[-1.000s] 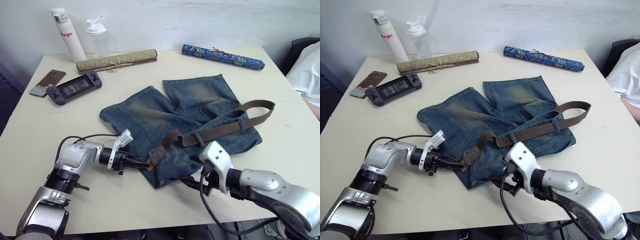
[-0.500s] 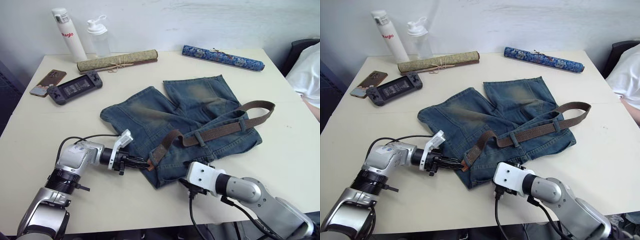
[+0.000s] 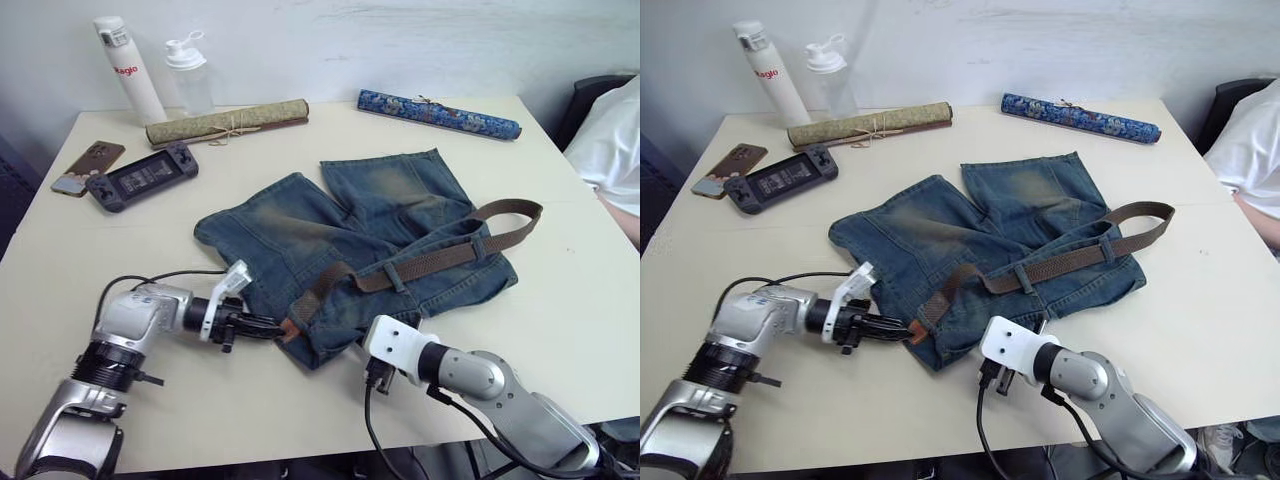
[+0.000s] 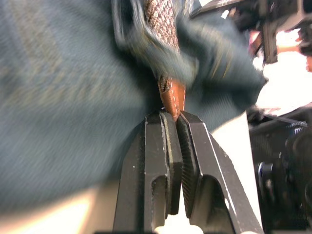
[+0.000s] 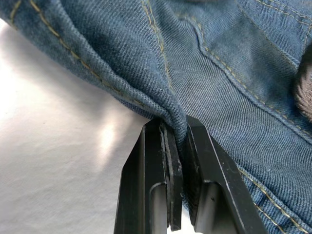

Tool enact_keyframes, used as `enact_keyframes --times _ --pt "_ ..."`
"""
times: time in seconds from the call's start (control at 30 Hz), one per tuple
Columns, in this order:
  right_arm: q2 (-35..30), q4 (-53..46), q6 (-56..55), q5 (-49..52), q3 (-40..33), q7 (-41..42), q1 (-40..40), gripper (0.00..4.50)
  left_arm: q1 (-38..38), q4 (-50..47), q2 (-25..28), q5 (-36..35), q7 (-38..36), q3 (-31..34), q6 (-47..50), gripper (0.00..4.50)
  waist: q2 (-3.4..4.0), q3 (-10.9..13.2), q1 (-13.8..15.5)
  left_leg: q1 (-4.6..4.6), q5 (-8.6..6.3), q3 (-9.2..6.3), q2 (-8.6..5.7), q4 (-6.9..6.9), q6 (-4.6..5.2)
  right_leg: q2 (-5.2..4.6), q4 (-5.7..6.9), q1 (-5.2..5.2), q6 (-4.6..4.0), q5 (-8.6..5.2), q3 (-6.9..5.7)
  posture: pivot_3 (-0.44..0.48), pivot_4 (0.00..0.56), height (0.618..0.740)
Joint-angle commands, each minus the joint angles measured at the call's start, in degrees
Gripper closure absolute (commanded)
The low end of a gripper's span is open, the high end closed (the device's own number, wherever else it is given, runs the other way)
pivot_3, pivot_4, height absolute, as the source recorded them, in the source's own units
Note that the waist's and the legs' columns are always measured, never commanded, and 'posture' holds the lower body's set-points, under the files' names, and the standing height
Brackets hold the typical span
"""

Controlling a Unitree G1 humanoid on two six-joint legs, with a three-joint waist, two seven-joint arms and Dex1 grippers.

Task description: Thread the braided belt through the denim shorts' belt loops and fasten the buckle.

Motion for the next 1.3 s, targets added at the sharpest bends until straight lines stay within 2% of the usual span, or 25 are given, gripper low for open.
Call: enact_keyframes --times 0.03,0.13,0.2,0.3,0.47,0.57,0.7,0.97,1.1,1.3 --pt "1.0 1.4 1.0 -1.3 -0.3 0.4 -0.1 4.46 1.5 0.5 6.0 0.6 -5.3 2.1 -3.6 4.5 0.0 0.0 0.0 0.0 0.0 0.0 0.0 0.0 -0.01 0.0 -0.01 0.0 0.0 0.0 0.0 0.0 0.15 0.737" --pt "1.6 1.9 1.0 -1.7 -0.3 0.7 -0.3 4.46 2.1 3.5 11.7 1.0 -10.6 2.5 -5.7 4.5 -0.02 0.0 0.0 -0.01 -0.02 0.01 0.0 0.0 -0.02 -0.02 0.0 -0.02 -0.04 -0.02 0.0 0.0 0.15 0.737" --pt "2.0 2.4 0.8 -1.9 -0.2 0.9 -0.6 4.46 2.5 8.6 16.7 3.6 -15.7 1.5 -11.4 4.5 -0.02 0.0 -0.1 -0.01 -0.03 0.01 0.01 -0.01 -0.03 -0.02 0.02 -0.05 -0.08 -0.04 -0.01 0.0 0.15 0.737" --pt "2.6 3.0 0.7 -2.1 -0.1 1.4 -1.0 4.46 0.1 17.4 22.3 6.9 -17.4 -2.7 -22.7 4.5 -0.05 0.0 0.0 -0.01 -0.07 0.04 0.02 -0.02 -0.04 -0.07 0.1 -0.12 -0.17 -0.09 0.0 0.0 0.15 0.737" --pt "3.6 3.1 0.9 -2.4 0.2 2.0 -1.7 4.46 -10.5 36.8 25.9 15.5 -17.4 -9.2 -43.8 4.5 -0.25 -0.1 0.2 -0.02 -0.15 -0.01 0.0 0.0 0.07 -0.12 0.2 -0.15 -0.2 -0.11 -0.1 0.0 0.15 0.737" --pt "4.0 3.1 1.0 -2.6 0.4 2.2 -1.8 4.46 -13.5 43.2 27.3 17.3 -17.4 -13.2 -50.2 4.5 -0.25 -0.1 0.0 -0.04 -0.2 0.06 -0.01 -0.03 0.05 -0.13 0.2 -0.21 -0.23 -0.13 -0.07 0.0 0.15 0.737" --pt "4.7 3.2 1.0 -2.7 0.8 2.6 -2.2 4.46 -15.7 53.1 29.3 26.6 -16.3 -15.7 -61.8 4.5 -0.3 -0.2 -0.1 -0.06 -0.2 0.26 0.05 0.0 0.04 -0.11 0.26 -0.32 -0.23 -0.14 -0.11 0.0 0.15 0.737" --pt "5.4 3.9 0.6 -3.3 1.2 3.5 -3.1 4.46 -16.3 63.9 32.2 40.2 -4.2 -16.7 -69.9 4.5 -0.37 -0.2 -0.8 -0.05 -0.21 0.89 0.16 -0.05 0.06 -0.03 0.63 -0.86 -0.19 -0.2 -0.37 0.0 0.15 0.737" --pt "5.7 4.2 0.4 -3.5 1.3 3.7 -3.2 4.46 -16.0 65.6 31.1 39.5 -4.9 -12.9 -67.8 4.5 -0.38 -0.2 -0.8 -0.03 -0.22 0.95 0.21 -0.02 0.06 -0.03 0.67 -0.87 -0.19 -0.2 -0.37 0.0 0.15 0.737" --pt "5.8 4.7 0.0 -3.5 1.4 4.1 -3.5 4.46 -13.8 65.9 32.4 44.6 5.6 -14.3 -70.2 4.5 -0.38 -0.2 -0.9 -0.02 -0.22 0.96 0.24 -0.01 0.06 -0.02 0.7 -0.88 -0.2 -0.2 -0.37 0.0 0.15 0.737"
